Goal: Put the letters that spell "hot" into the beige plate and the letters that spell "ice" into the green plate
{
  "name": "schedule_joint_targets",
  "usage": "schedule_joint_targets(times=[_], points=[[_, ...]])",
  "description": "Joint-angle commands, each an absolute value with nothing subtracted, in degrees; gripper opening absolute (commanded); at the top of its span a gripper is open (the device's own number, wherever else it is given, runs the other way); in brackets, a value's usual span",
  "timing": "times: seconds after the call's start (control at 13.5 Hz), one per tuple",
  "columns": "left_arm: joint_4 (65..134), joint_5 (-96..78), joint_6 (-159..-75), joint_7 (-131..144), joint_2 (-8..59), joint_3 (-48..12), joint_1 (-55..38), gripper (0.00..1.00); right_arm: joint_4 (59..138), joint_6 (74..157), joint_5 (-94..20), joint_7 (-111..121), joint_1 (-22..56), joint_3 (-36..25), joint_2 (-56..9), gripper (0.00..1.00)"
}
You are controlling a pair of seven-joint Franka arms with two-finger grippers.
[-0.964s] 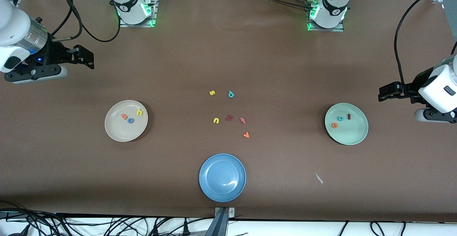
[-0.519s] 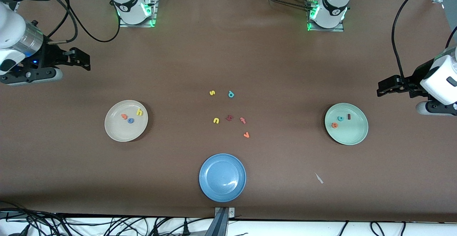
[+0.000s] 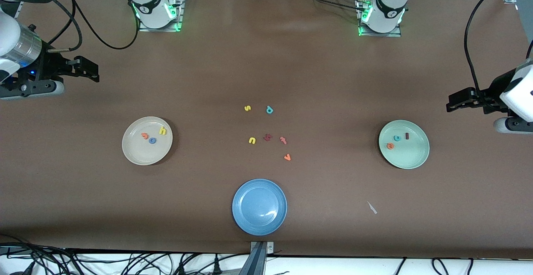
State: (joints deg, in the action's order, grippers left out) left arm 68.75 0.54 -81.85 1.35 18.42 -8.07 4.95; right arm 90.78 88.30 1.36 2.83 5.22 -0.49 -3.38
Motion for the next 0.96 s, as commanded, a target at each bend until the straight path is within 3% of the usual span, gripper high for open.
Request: schedule_joint_targets(times=[0.0,0.89], points=[[70.8,-0.6,-82.8,0.4,16.5,-7.1,4.4,1.00,87.7,86.2,2.0,3.2,4.9,-0.9,-3.9,1.00],[70.6,-0.7,-82.8,0.5,16.6,-7.1,4.0,1.00,87.8,86.4,1.8,2.6,4.7,-1.0,-4.3,1.00]])
